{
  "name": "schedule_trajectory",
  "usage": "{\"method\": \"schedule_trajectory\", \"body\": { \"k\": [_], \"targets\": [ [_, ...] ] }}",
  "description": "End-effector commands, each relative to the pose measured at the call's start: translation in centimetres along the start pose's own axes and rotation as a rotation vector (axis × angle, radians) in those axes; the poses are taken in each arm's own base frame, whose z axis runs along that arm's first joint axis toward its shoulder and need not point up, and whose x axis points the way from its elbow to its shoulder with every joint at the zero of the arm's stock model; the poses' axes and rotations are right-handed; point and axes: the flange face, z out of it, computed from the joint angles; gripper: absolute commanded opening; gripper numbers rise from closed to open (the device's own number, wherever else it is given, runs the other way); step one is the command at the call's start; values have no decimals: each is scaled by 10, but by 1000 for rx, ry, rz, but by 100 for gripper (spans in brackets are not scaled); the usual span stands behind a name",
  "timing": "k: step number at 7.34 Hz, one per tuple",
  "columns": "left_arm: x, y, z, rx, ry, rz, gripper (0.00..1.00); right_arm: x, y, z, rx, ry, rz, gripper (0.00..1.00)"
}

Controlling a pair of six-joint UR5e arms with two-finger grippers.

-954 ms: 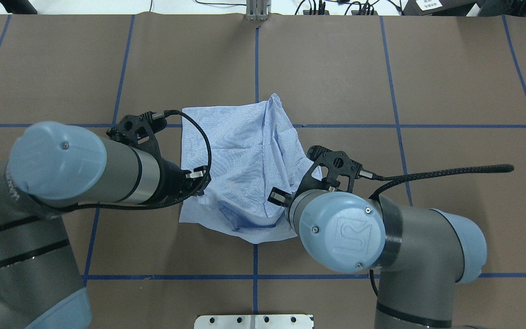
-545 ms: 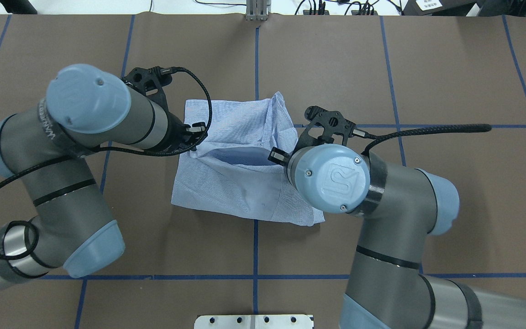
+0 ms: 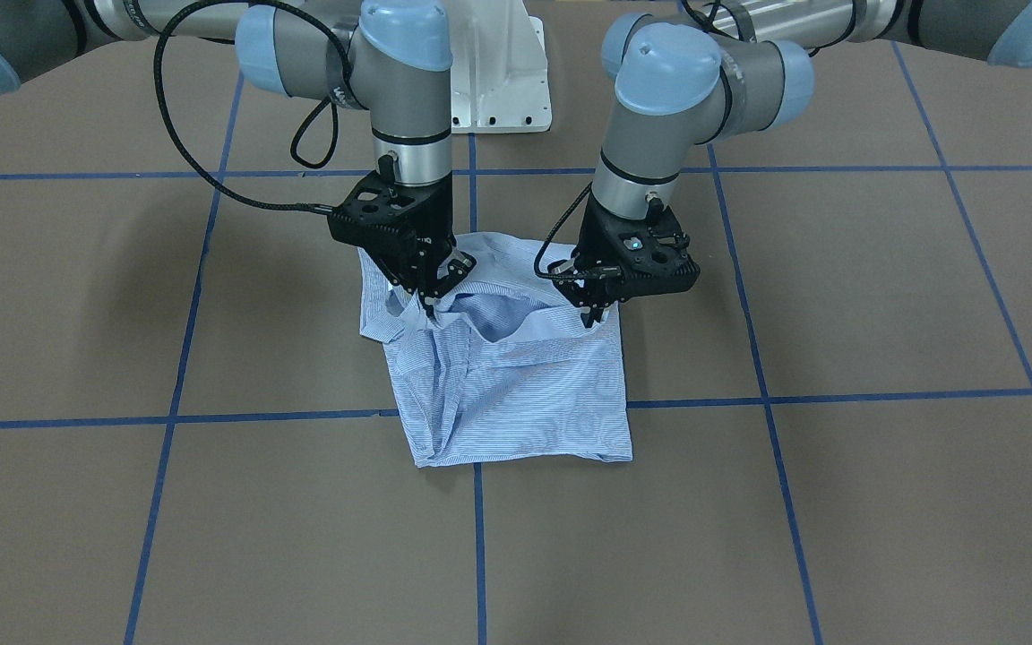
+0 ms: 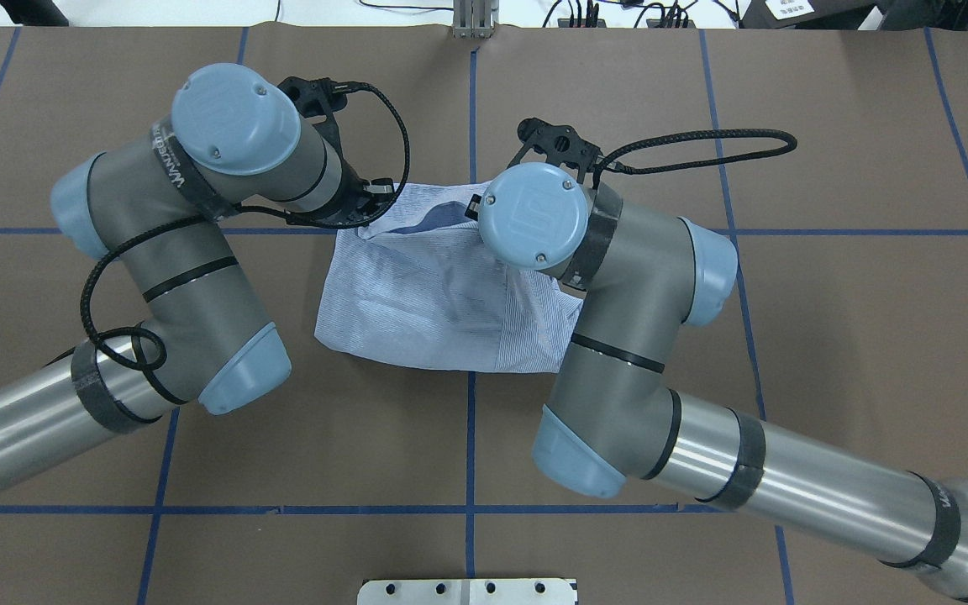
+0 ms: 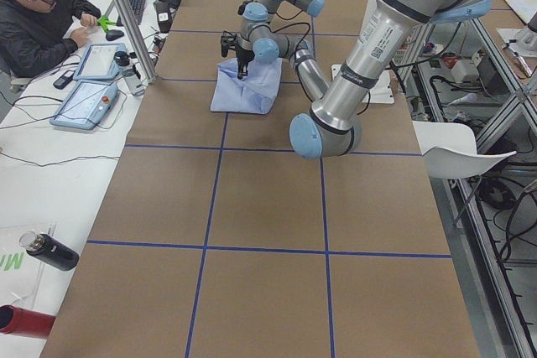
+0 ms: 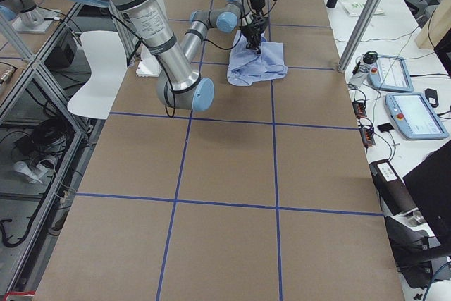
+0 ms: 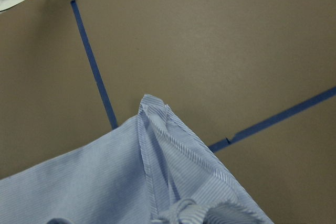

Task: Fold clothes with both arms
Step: 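Carry the held edge over the shirt and lay it down with both grippers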

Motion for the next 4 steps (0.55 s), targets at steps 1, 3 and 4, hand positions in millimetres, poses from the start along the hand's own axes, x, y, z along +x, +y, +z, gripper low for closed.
{"method": "schedule_trajectory", "body": {
  "k": [1,3,4],
  "targets": [
    [-8,-31,30,27,1,24,0,-14,-34,40,16,17,-19,0],
    [-21,-39,59,21,-35,65,0,-18,-46,64,15,21,-32,0],
    [-23,-43,68,34,-51,69,0,-21,-46,76,15,18,-42,0]
  ]
}}
